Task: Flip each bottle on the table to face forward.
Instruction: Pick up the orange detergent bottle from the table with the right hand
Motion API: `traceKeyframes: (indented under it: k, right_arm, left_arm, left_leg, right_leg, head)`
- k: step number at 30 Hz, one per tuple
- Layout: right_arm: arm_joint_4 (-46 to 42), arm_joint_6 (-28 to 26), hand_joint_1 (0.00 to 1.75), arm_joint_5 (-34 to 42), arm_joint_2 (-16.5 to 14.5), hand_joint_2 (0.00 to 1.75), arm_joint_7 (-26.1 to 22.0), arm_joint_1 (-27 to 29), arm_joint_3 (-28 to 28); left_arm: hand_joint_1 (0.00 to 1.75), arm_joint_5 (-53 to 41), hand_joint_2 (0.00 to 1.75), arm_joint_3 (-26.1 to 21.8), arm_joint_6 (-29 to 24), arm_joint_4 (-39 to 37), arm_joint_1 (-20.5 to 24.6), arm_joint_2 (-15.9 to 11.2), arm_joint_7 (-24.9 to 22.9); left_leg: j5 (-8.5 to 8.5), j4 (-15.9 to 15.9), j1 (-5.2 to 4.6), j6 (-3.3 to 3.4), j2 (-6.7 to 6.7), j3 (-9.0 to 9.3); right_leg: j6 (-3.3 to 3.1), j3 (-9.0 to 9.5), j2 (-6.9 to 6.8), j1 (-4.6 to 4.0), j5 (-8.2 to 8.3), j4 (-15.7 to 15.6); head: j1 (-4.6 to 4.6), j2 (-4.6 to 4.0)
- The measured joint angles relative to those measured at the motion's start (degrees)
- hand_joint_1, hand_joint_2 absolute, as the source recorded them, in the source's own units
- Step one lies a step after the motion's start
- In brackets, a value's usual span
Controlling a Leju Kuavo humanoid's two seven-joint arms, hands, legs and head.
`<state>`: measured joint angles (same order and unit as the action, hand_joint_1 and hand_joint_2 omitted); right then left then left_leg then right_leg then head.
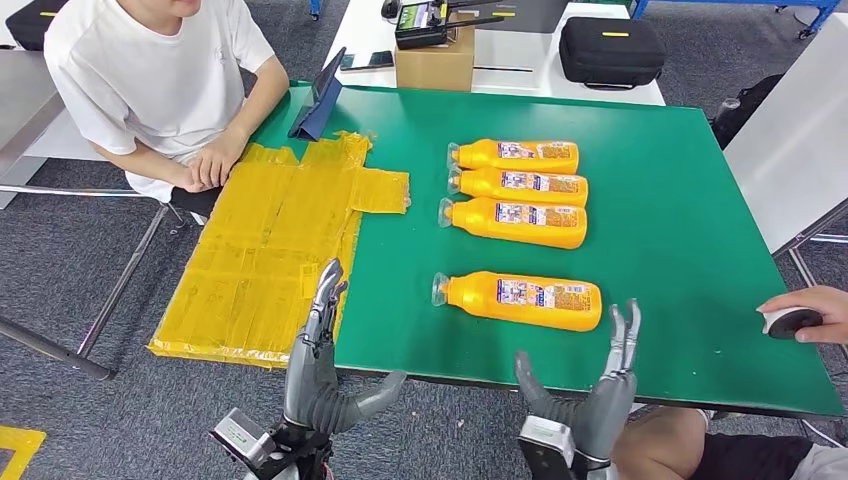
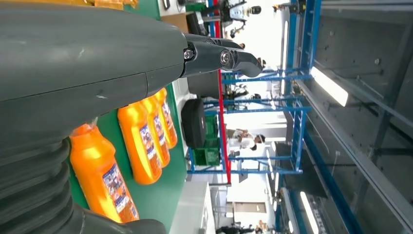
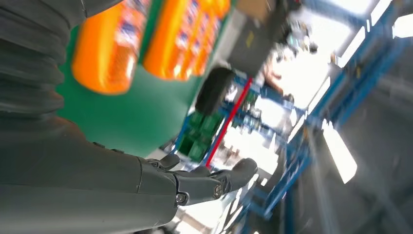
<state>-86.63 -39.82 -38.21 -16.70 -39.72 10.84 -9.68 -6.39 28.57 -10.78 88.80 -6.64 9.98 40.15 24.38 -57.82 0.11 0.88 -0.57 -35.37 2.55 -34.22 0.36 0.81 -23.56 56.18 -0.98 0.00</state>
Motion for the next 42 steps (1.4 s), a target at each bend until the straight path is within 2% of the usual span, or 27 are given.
traceKeyframes:
  k: [1,3,5,7,12,16,23,26,33,42]
  right_arm:
    - [1.7,0.3,0.00,-1.8,0.5,1.75,0.9,-0.6,-0.1]
    - [5.3,1.7,0.00,-7.0,2.4,1.75,5.7,-2.4,-0.6]
    - [8.3,3.7,0.00,-12.8,5.1,1.75,11.8,-4.4,-1.2]
    - [10.1,5.2,0.00,-15.7,7.9,1.75,15.3,-6.3,-1.6]
    - [11.5,7.4,0.00,-17.0,12.3,1.75,18.8,-9.7,-1.5]
    - [13.0,10.6,0.00,-21.5,15.1,1.75,23.8,-12.1,-1.5]
    - [20.6,15.7,0.00,-29.2,19.5,1.75,30.4,-20.9,-1.8]
    - [25.4,17.7,0.00,-29.8,20.0,1.75,31.5,-25.5,-2.4]
    - [33.4,19.5,0.00,-30.2,20.3,1.75,32.5,-32.1,-4.3]
    - [42.5,23.1,0.00,-26.9,20.2,1.75,29.7,-38.6,-6.5]
  left_arm:
    - [0.00,0.1,1.75,0.0,-0.3,0.0,-0.1,-0.1,0.0]
    - [0.00,0.4,1.75,-0.1,-0.5,0.3,-0.2,-0.3,0.0]
    - [0.00,0.7,1.75,-0.1,-0.4,0.7,-0.3,-0.7,0.0]
    - [0.00,0.9,1.75,-0.1,0.0,1.1,-0.4,-1.0,0.0]
    - [0.00,0.9,1.75,-0.2,1.1,1.5,-0.5,-1.4,0.0]
    - [0.00,0.1,1.75,-0.2,2.5,1.5,-0.5,-1.4,0.0]
    - [0.00,4.6,1.75,-0.6,11.6,-0.7,-0.2,-0.5,-1.9]
    - [0.00,3.9,1.75,-0.6,12.7,-1.4,0.1,0.2,-1.7]
    - [0.00,1.7,1.75,-0.5,13.4,-2.5,0.5,0.8,-0.8]
    - [0.00,2.2,1.75,1.6,13.4,-3.0,0.9,0.6,-0.1]
  left_leg:
    - [0.00,0.0,0.00,0.00,-0.01,0.00]
    - [-0.01,0.0,0.00,0.01,-0.01,0.00]
    - [-0.03,0.0,-0.03,0.05,-0.03,0.00]
    - [-0.07,0.0,-0.08,0.09,-0.07,0.00]
    - [-0.07,0.0,-0.13,0.10,-0.05,0.00]
    - [-0.07,0.0,-0.13,0.10,-0.05,0.00]
    - [-0.12,0.0,-0.18,0.18,-0.01,-0.01]
    - [-0.16,0.0,-0.19,0.21,-0.01,0.01]
    - [-0.17,0.0,-0.19,0.21,-0.02,-0.02]
    - [-0.17,0.0,-0.19,0.21,-0.05,-0.03]
  right_leg:
    - [0.00,0.01,0.00,0.00,0.00,0.0]
    - [0.01,0.02,0.00,0.01,0.01,0.0]
    - [0.04,0.03,-0.01,0.04,0.03,0.0]
    - [0.07,0.04,-0.03,0.09,0.05,0.0]
    - [0.10,0.04,-0.03,0.15,0.07,0.0]
    - [0.10,0.03,-0.03,0.14,0.07,0.0]
    - [0.17,0.04,-0.01,0.17,0.14,0.0]
    - [0.20,0.03,-0.01,0.18,0.16,0.0]
    - [0.20,0.02,-0.01,0.17,0.16,0.0]
    - [0.20,0.03,-0.03,0.18,0.16,0.0]
  head:
    - [-0.01,0.00]
    - [0.00,0.00]
    - [0.02,0.00]
    - [0.02,0.00]
    - [0.01,-0.01]
    - [-0.01,-0.01]
    - [0.01,0.00]
    - [0.01,0.00]
    - [-0.01,-0.01]
    - [-0.01,0.00]
